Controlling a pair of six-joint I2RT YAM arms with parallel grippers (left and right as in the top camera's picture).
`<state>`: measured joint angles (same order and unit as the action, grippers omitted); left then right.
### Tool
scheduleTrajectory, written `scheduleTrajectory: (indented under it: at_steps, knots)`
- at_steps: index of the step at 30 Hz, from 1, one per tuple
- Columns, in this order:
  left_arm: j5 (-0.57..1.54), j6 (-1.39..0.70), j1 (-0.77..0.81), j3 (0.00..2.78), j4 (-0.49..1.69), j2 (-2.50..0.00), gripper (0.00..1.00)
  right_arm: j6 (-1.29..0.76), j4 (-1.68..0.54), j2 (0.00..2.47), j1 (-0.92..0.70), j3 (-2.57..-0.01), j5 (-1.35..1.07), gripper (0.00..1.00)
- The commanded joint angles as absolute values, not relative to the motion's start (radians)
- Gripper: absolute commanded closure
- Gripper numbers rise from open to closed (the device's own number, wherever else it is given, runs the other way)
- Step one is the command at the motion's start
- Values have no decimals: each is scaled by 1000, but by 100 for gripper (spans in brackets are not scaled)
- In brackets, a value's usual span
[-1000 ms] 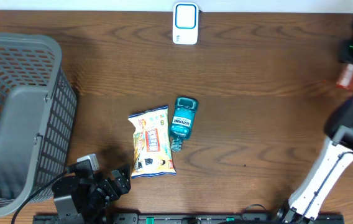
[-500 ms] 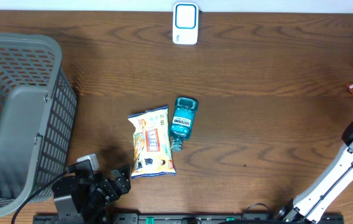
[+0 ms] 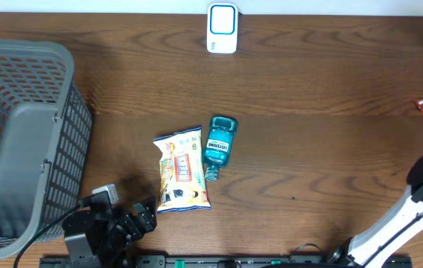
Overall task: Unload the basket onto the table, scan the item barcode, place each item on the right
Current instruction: 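Swing the right gripper left down onto the teal mouthwash bottle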
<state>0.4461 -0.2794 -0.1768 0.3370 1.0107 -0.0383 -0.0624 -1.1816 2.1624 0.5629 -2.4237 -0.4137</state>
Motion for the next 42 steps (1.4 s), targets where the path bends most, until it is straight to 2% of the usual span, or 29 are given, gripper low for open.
scheduleTrajectory:
  at_steps: [1,6,13,14,15,16,20,26,33,42]
  knots:
    - [456,-263,-180,331,1049,-37,2,-249,-1279,2160,456,-2425,-661,1]
    - [456,-263,-180,331,1049,-37,2,-371,-1431,2178,286,-2424,-673,1]
    - [456,-263,-180,331,1049,-37,2,-299,-1470,2196,-19,-2423,-628,1]
    - [456,-263,-180,331,1049,-37,2,-279,-1467,2196,-73,-2420,-588,6]
    - [456,-263,-180,331,1049,-37,2,-276,-1466,2196,-117,-2417,-531,18]
    - [456,-263,-180,331,1049,-37,1,-302,-1470,2196,-170,-2413,-446,24]
    - [456,-263,-180,331,1049,-37,2,-572,-1516,2196,-390,-2357,-50,2]
    - [456,-263,-180,331,1049,-37,2,-818,-1488,2202,-635,-2180,214,1]
    - [456,-263,-180,331,1049,-37,2,-905,-1348,2238,-768,-1998,310,7]
    - [456,-263,-180,331,1049,-37,2,-904,-1326,2391,-782,-1993,334,10]
